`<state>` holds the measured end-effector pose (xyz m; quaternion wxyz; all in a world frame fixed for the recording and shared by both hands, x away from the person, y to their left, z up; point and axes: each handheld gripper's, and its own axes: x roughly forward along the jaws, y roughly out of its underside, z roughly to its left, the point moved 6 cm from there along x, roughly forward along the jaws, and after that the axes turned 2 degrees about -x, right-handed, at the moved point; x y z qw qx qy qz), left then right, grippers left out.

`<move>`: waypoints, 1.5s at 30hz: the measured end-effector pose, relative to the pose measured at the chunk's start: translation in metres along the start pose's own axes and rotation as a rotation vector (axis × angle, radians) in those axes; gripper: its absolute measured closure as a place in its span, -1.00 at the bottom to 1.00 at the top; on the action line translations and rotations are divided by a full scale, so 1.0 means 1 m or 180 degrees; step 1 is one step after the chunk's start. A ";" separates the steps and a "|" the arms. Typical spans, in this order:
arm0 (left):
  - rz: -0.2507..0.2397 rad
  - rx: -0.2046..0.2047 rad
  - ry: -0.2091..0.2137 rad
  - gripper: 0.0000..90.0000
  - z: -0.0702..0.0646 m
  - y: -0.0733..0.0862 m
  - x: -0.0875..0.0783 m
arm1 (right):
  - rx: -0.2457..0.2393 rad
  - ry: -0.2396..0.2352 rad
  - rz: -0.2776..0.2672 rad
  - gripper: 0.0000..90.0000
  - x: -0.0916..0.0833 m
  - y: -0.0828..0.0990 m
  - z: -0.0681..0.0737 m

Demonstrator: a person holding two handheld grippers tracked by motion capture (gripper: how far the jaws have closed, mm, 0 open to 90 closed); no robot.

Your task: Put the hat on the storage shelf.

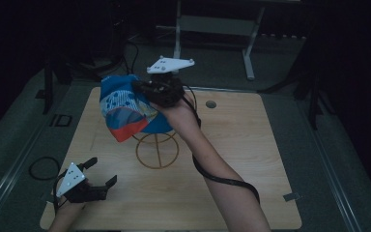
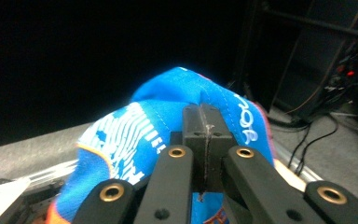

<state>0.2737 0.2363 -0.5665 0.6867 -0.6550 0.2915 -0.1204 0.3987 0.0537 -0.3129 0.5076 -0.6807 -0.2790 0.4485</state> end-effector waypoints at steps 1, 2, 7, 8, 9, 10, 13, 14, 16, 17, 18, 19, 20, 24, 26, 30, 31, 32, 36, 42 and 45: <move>0.0015 0.0012 0.0001 -0.93 0.001 0.000 0.000 | 0.0000 -0.0052 0.0057 1.00 0.008 0.005 0.004; 0.0015 0.0012 0.0001 -0.93 0.001 0.000 0.000 | -0.0011 -0.0058 0.0076 1.00 0.010 0.007 0.005; 0.0027 0.0001 0.0019 -0.93 0.001 0.002 0.000 | 0.0021 -0.0077 0.0243 1.00 0.020 0.022 0.005; 0.0037 -0.0002 0.0009 -0.92 0.000 0.002 0.001 | 0.0024 -0.0078 0.0276 1.00 0.021 0.025 0.004; 0.0037 -0.0002 0.0009 -0.92 0.000 0.002 0.001 | 0.0024 -0.0078 0.0276 1.00 0.021 0.025 0.004; 0.0041 -0.0009 0.0029 -0.92 0.000 0.003 0.001 | 0.0008 -0.0097 0.0324 1.00 0.021 0.030 0.005; 0.0052 -0.0005 0.0043 -0.92 -0.001 0.003 0.002 | -0.0013 -0.0097 0.0362 1.00 0.019 0.037 0.005; 0.0055 -0.0007 0.0047 -0.92 -0.001 0.004 0.003 | -0.0026 -0.0081 0.0369 1.00 0.018 0.039 0.005; 0.0060 -0.0017 0.0061 -0.92 -0.002 0.004 0.004 | -0.0033 -0.0048 0.0376 1.00 0.013 0.043 0.003; 0.0074 -0.0011 0.0067 -0.92 -0.002 0.005 0.004 | -0.0011 -0.0038 0.0363 1.00 0.011 0.045 0.002; 0.0074 -0.0011 0.0067 -0.92 -0.002 0.005 0.004 | 0.0005 -0.0035 0.0361 1.00 0.008 0.047 0.001; 0.0084 -0.0003 0.0074 -0.92 -0.003 0.005 0.005 | 0.0010 -0.0017 0.0350 1.00 0.005 0.049 -0.001; 0.0084 -0.0003 0.0074 -0.92 -0.003 0.005 0.005 | 0.0010 -0.0017 0.0350 1.00 0.005 0.049 -0.001; 0.0096 0.0008 0.0076 -0.92 -0.003 0.005 0.005 | 0.0074 0.0084 0.0344 1.00 -0.009 0.060 -0.011; 0.0091 0.0005 0.0079 -0.92 -0.003 0.005 0.005 | 0.0102 0.0113 0.0333 1.00 -0.013 0.065 -0.015; 0.0087 -0.0010 0.0080 -0.92 -0.003 0.006 0.006 | 0.0204 0.0126 0.0305 1.00 -0.023 0.076 -0.024; 0.0099 0.0000 0.0074 -0.92 -0.003 0.006 0.006 | 0.0221 0.0129 0.0297 1.00 -0.024 0.078 -0.025; 0.0103 0.0003 0.0075 -0.92 -0.003 0.006 0.006 | 0.0234 0.0127 0.0304 1.00 -0.026 0.081 -0.026; 0.0116 0.0014 0.0083 -0.92 -0.003 0.007 0.006 | 0.0263 0.0109 0.0299 1.00 -0.031 0.092 -0.027; 0.0122 0.0000 0.0104 -0.92 -0.004 0.008 0.007 | 0.0348 0.0080 0.0315 1.00 -0.031 0.106 -0.029; 0.0137 0.0015 0.0108 -0.92 -0.004 0.009 0.008 | 0.0362 0.0055 0.0317 0.96 -0.030 0.109 -0.030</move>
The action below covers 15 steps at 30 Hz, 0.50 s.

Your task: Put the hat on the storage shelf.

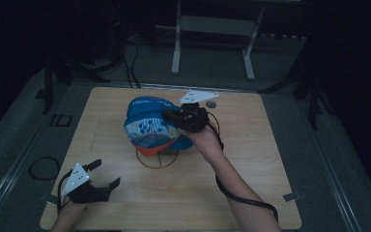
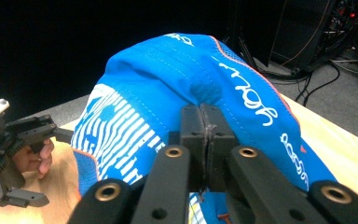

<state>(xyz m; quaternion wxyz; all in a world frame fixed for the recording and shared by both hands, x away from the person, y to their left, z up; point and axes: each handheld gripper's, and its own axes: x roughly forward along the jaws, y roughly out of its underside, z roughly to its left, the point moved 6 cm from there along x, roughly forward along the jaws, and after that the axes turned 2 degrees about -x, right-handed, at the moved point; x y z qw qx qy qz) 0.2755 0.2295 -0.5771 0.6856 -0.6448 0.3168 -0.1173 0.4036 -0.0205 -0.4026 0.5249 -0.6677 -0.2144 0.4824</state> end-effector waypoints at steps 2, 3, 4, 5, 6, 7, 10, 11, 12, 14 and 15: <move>0.0000 -0.0014 0.0008 -0.92 0.000 0.000 0.000 | -0.0005 0.0006 -0.0009 0.96 0.001 0.000 -0.001; -0.0003 -0.0020 0.0010 -0.92 0.000 0.001 0.000 | 0.0000 0.0012 -0.0009 0.94 0.001 0.000 -0.001; -0.0010 -0.0024 0.0016 -0.92 0.001 0.000 0.000 | 0.0009 -0.0003 -0.0003 0.91 0.002 0.000 -0.001; -0.0018 -0.0031 0.0016 -0.92 0.001 0.000 0.000 | 0.0031 -0.0035 -0.0013 0.86 0.003 0.000 -0.001; -0.0022 -0.0036 0.0015 -0.92 0.000 0.000 -0.001 | 0.0053 -0.0074 -0.0020 0.84 0.003 0.000 0.000; -0.0027 -0.0029 0.0019 -0.92 0.000 0.000 -0.001 | 0.0066 -0.0102 -0.0025 0.80 0.003 0.001 0.000; -0.0024 -0.0039 0.0022 -0.92 0.001 0.001 -0.001 | 0.0055 -0.0129 -0.0026 0.73 0.002 0.004 0.002; -0.0022 -0.0046 0.0028 -0.92 0.001 0.001 -0.001 | 0.0047 -0.0128 -0.0031 0.70 0.001 0.005 0.002; -0.0027 -0.0052 0.0035 -0.92 0.001 0.001 -0.001 | 0.0046 -0.0137 -0.0035 0.70 0.000 0.006 0.003; -0.0023 -0.0040 0.0035 -0.92 0.001 0.001 -0.001 | 0.0044 -0.0163 -0.0022 0.67 -0.001 0.008 0.003; -0.0034 -0.0048 0.0043 -0.92 0.001 0.001 -0.001 | 0.0040 -0.0168 -0.0019 0.67 -0.001 0.009 0.003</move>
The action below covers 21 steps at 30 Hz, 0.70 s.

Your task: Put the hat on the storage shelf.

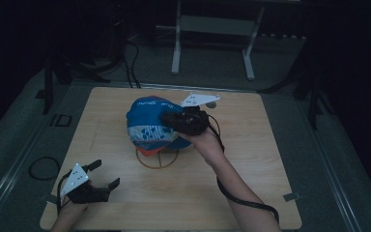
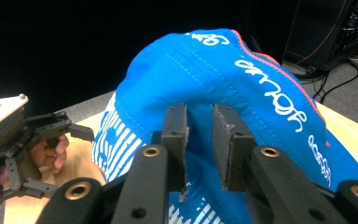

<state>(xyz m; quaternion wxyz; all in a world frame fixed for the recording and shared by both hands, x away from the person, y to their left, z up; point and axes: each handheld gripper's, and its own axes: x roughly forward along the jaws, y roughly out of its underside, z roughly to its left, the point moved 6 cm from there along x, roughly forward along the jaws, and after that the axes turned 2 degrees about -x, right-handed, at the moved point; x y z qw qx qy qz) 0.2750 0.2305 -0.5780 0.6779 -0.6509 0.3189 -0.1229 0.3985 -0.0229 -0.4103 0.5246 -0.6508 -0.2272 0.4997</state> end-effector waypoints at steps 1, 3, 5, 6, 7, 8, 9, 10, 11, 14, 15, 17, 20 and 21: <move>0.0006 -0.0003 0.0006 -0.92 0.000 0.000 0.000 | -0.0003 -0.0017 0.0007 0.65 0.000 0.001 0.001; 0.0012 -0.0002 0.0010 -0.92 0.000 0.001 0.000 | 0.0008 -0.0031 0.0002 0.61 -0.002 0.002 0.001; 0.0013 -0.0006 0.0017 -0.92 0.000 0.001 0.000 | 0.0001 -0.0049 -0.0021 0.50 -0.004 0.002 0.003; 0.0010 -0.0003 0.0015 -0.92 0.000 0.001 0.000 | -0.0013 -0.0053 -0.0037 0.46 -0.005 0.002 0.004; 0.0001 -0.0005 0.0019 -0.92 0.000 0.001 0.000 | -0.0029 -0.0040 -0.0058 0.44 -0.007 0.003 0.004; 0.0001 -0.0008 0.0019 -0.92 0.000 0.001 0.000 | -0.0038 -0.0023 -0.0072 0.37 -0.009 0.003 0.004; 0.0001 -0.0013 0.0016 -0.92 0.000 0.001 0.000 | -0.0039 -0.0024 -0.0088 0.31 -0.011 0.003 0.004; -0.0001 -0.0013 0.0016 -0.92 0.000 0.001 0.001 | -0.0043 -0.0040 -0.0099 0.27 -0.012 0.003 0.004; 0.0001 -0.0019 0.0016 -0.92 0.000 0.002 0.001 | -0.0051 -0.0031 -0.0110 0.23 -0.013 0.003 0.004; -0.0002 -0.0025 0.0022 -0.92 0.000 0.002 0.000 | -0.0067 -0.0026 -0.0122 0.09 -0.017 0.004 0.004; -0.0002 -0.0024 0.0018 -0.92 0.000 0.002 0.000 | -0.0078 -0.0025 -0.0120 0.05 -0.018 0.005 0.004; -0.0012 -0.0035 0.0022 -0.92 0.000 0.002 0.000 | -0.0106 -0.0065 -0.0117 -0.10 -0.020 0.006 0.007; -0.0032 -0.0041 0.0025 -0.92 0.000 0.001 -0.001 | -0.0173 -0.0119 -0.0081 -0.29 -0.024 0.010 0.012; -0.0032 -0.0041 0.0025 -0.92 0.000 0.001 -0.001 | -0.0173 -0.0119 -0.0081 -0.29 -0.024 0.010 0.012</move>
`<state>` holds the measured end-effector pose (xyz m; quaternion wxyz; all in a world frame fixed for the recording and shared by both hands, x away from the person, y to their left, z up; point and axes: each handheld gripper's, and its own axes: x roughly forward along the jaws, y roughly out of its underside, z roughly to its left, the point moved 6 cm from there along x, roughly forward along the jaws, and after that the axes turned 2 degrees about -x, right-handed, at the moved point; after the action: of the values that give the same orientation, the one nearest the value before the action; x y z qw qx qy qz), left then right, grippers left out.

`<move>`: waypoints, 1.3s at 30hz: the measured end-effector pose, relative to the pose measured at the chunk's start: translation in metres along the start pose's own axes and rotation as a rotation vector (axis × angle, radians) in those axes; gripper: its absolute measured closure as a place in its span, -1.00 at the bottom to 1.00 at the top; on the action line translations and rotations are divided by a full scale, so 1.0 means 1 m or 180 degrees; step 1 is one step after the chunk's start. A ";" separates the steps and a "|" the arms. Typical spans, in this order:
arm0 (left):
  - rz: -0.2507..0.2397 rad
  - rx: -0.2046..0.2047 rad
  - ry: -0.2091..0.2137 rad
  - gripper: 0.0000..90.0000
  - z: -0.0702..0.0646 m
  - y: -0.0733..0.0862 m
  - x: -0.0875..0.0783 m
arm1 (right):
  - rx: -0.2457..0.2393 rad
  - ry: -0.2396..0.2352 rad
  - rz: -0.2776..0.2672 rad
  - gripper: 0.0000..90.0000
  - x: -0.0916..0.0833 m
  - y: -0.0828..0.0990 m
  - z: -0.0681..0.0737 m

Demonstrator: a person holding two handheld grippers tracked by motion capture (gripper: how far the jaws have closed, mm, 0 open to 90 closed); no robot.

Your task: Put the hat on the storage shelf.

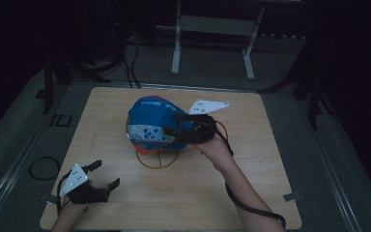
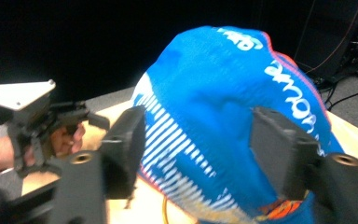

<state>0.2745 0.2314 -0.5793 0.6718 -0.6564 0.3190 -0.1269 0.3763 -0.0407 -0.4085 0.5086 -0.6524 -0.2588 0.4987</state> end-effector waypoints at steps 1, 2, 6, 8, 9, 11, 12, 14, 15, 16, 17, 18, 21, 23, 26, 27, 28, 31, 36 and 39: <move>0.0013 0.0005 -0.0005 -0.92 0.000 0.001 0.000 | -0.0005 -0.0017 -0.0016 -0.36 -0.003 0.003 0.003; 0.0018 0.0006 -0.0007 -0.92 0.000 0.001 0.000 | 0.0008 -0.0028 -0.0027 -0.39 -0.005 0.003 0.003; 0.0041 0.0017 -0.0016 -0.92 0.000 0.002 0.001 | -0.0012 -0.0160 0.0007 -0.56 -0.009 0.011 0.008; 0.0035 0.0018 -0.0012 -0.92 -0.001 0.001 0.001 | -0.0037 -0.0183 0.0040 -0.58 -0.010 0.016 0.011; 0.0033 0.0016 -0.0015 -0.92 -0.001 0.001 0.001 | -0.0016 -0.0209 0.0048 -0.58 -0.011 0.019 0.013; 0.0027 0.0013 -0.0020 -0.92 0.000 0.001 0.001 | -0.0015 -0.0262 0.0054 -0.62 -0.012 0.026 0.016; 0.0028 0.0011 -0.0023 -0.92 0.000 0.001 0.000 | -0.0013 -0.0258 0.0064 -0.62 -0.013 0.029 0.016; 0.0032 0.0002 -0.0028 -0.92 0.000 0.002 0.001 | -0.0053 -0.0254 0.0101 -0.64 -0.014 0.036 0.017; 0.0029 -0.0003 -0.0025 -0.92 0.000 0.002 0.001 | -0.0062 -0.0239 0.0102 -0.65 -0.015 0.039 0.016; 0.0028 0.0001 -0.0022 -0.92 0.000 0.002 0.001 | -0.0051 -0.0242 0.0090 -0.66 -0.016 0.042 0.016; 0.0030 0.0005 -0.0023 -0.92 0.000 0.002 0.001 | -0.0038 -0.0243 0.0071 -0.68 -0.017 0.044 0.016; 0.0030 0.0003 -0.0015 -0.92 0.000 0.002 0.001 | -0.0056 -0.0242 0.0054 -0.69 -0.017 0.047 0.016; 0.0027 0.0005 0.0027 -0.92 -0.001 0.001 0.001 | -0.0097 -0.0183 0.0147 -0.69 -0.018 0.060 0.019; 0.0044 0.0047 0.0043 -0.92 -0.003 0.002 0.002 | -0.0116 -0.0222 0.0217 -0.69 -0.018 0.070 0.021; 0.0030 0.0042 0.0041 -0.92 -0.003 0.001 0.002 | -0.0059 -0.0216 0.0237 -0.69 -0.021 0.083 0.021; 0.0030 0.0039 0.0033 -0.92 -0.003 0.001 0.002 | -0.0069 -0.0183 0.0241 -0.69 -0.021 0.088 0.020; 0.0021 0.0038 0.0033 -0.92 -0.003 0.001 0.002 | -0.0092 -0.0136 0.0245 -0.69 -0.022 0.094 0.020; 0.0025 0.0032 0.0029 -0.92 -0.002 0.001 0.001 | -0.0117 -0.0108 0.0302 -0.69 -0.024 0.110 0.022; 0.0030 0.0044 0.0031 -0.92 -0.003 0.001 0.002 | -0.0057 -0.0128 0.0301 -0.69 -0.027 0.126 0.020; 0.0039 0.0047 0.0028 -0.92 -0.003 0.002 0.002 | -0.0003 -0.0097 0.0273 -0.69 -0.031 0.139 0.016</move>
<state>0.2739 0.2275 -0.5813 0.6760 -0.6489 0.3249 -0.1280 0.3262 -0.1091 -0.5244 0.4825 -0.6554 -0.2386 0.5298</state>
